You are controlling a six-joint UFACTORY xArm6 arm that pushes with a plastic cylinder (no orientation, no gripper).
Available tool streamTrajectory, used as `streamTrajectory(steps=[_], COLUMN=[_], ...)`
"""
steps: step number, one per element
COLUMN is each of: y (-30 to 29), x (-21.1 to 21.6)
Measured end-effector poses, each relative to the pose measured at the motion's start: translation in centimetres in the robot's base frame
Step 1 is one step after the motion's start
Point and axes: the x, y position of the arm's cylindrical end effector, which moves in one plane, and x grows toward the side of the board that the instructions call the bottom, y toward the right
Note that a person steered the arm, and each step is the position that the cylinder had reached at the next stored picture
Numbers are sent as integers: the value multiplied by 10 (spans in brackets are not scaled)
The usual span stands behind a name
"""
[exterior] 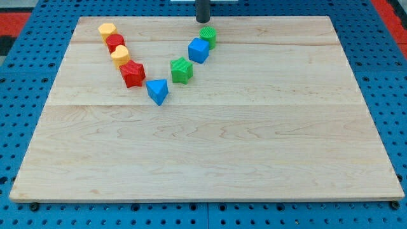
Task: Push the green circle into the blue cube
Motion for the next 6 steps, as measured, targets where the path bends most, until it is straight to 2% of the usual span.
streamTrajectory(steps=[1,4,5,6], y=[15,7,-27,-12], x=[7,53,47,60])
